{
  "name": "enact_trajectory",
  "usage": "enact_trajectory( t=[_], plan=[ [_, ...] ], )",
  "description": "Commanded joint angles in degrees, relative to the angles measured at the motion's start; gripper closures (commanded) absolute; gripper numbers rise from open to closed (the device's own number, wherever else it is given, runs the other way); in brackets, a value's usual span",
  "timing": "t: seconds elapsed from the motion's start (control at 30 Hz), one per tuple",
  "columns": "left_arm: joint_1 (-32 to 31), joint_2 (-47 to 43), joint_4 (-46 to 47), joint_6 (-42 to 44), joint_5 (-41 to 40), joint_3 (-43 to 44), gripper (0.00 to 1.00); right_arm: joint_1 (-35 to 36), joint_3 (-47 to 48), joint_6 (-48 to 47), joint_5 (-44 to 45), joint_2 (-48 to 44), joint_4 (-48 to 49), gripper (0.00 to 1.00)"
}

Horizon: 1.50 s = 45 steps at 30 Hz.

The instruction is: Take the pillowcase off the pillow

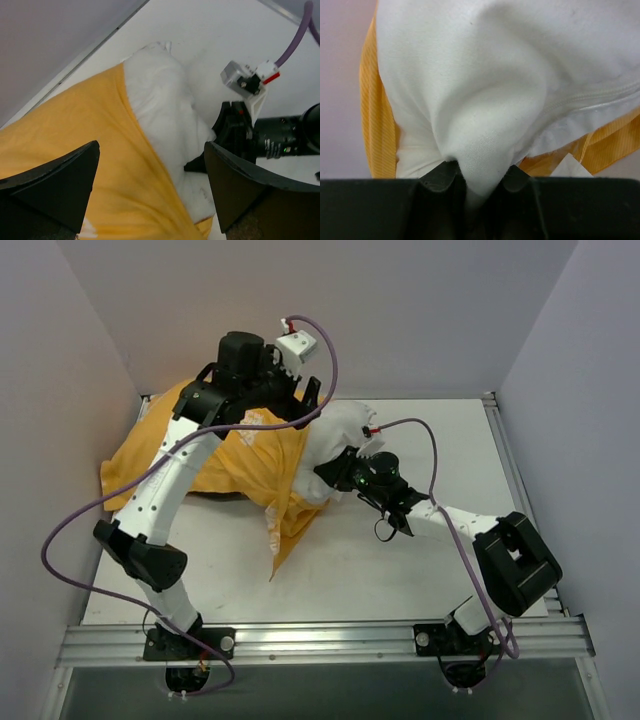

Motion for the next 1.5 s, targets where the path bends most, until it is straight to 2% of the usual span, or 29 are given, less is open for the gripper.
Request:
enact_trajectory(
  t=[0.0, 0.07, 0.1, 0.13, 0.23, 0.37, 0.47, 0.57, 0.6, 0.67, 0.7, 0.73, 0.87, 1.0, 1.13, 1.27, 1.37, 1.47],
  plan=[
    [1.63, -7.32, -5.50, 7.32, -1.36, -5.88, 0.06, 0.02, 1.73, 1.56, 0.48, -2.31, 6.04, 1.00],
    [1.54, -11.08, -4.82, 11.54, -4.81, -12.74, 0.02, -0.07, 1.65, 1.57, 0.84, -2.49, 5.77, 1.00],
    [1.45, -12.59, -3.41, 12.51, -7.61, -21.04, 0.03, 0.10, 1.48, 1.83, 0.92, -2.40, 6.12, 1.00],
    [1.27, -14.17, -1.66, 14.35, -9.03, -24.95, 0.15, 0.11, 1.13, 2.09, 0.92, -2.40, 6.73, 1.00],
    [-1.09, -18.83, 4.06, 17.52, -13.77, -35.67, 0.16, 0.28, 1.21, 2.80, 1.19, -2.23, 6.65, 1.00],
    [-2.42, -19.02, 5.64, 16.22, -12.74, -38.96, 0.10, 0.63, 2.17, 2.45, 1.45, -2.49, 4.89, 1.00],
    [-2.24, -18.40, 7.14, 14.81, -13.17, -40.46, 0.23, 0.81, 2.70, 2.36, 1.45, -2.84, 3.92, 1.00],
    [-2.15, -17.61, 8.02, 13.84, -12.74, -41.86, 0.28, 0.81, 3.14, 2.53, 1.01, -3.28, 3.13, 1.00],
    [-1.98, -17.53, 8.20, 13.32, -12.91, -41.96, 0.43, 0.81, 3.23, 2.45, 0.93, -3.37, 2.96, 1.00],
    [-1.54, -17.35, 8.20, 12.96, -12.91, -42.04, 0.65, 0.55, 3.23, 2.62, 0.40, -4.07, 2.60, 1.00],
    [-1.19, -17.35, 8.11, 12.79, -12.56, -42.13, 0.90, 0.46, 2.97, 2.62, 0.40, -4.51, 2.34, 1.00],
    [-0.67, -17.70, 7.94, 12.79, -12.38, -42.31, 0.98, 0.20, 2.88, 2.62, 0.31, -5.56, 1.56, 1.00],
    [1.79, -19.10, 8.72, 13.84, -14.40, -45.29, 0.98, -2.00, 2.79, 2.88, -2.05, -9.78, -1.17, 1.00],
    [6.10, -21.04, 12.24, 18.92, -18.79, -51.79, 0.98, -6.91, 1.04, 6.21, -7.49, -15.13, -3.02, 1.00],
    [10.49, -23.93, 14.26, 21.48, -20.56, -58.29, 0.98, -14.99, -2.39, 6.23, -12.34, -22.87, -6.61, 1.00],
    [14.19, -25.52, 15.49, 23.85, -21.17, -60.14, 0.98, -20.36, -3.88, 6.57, -17.43, -28.32, -10.93, 1.00],
    [16.99, -24.21, 20.83, 28.33, -23.53, -63.91, 0.98, -21.86, -3.37, 7.89, -19.90, -31.58, -12.42, 1.00],
    [23.58, -19.03, 24.28, 30.89, -22.85, -63.15, 0.98, -22.56, -2.48, 7.72, -20.87, -33.95, -14.27, 1.00]
  ],
)
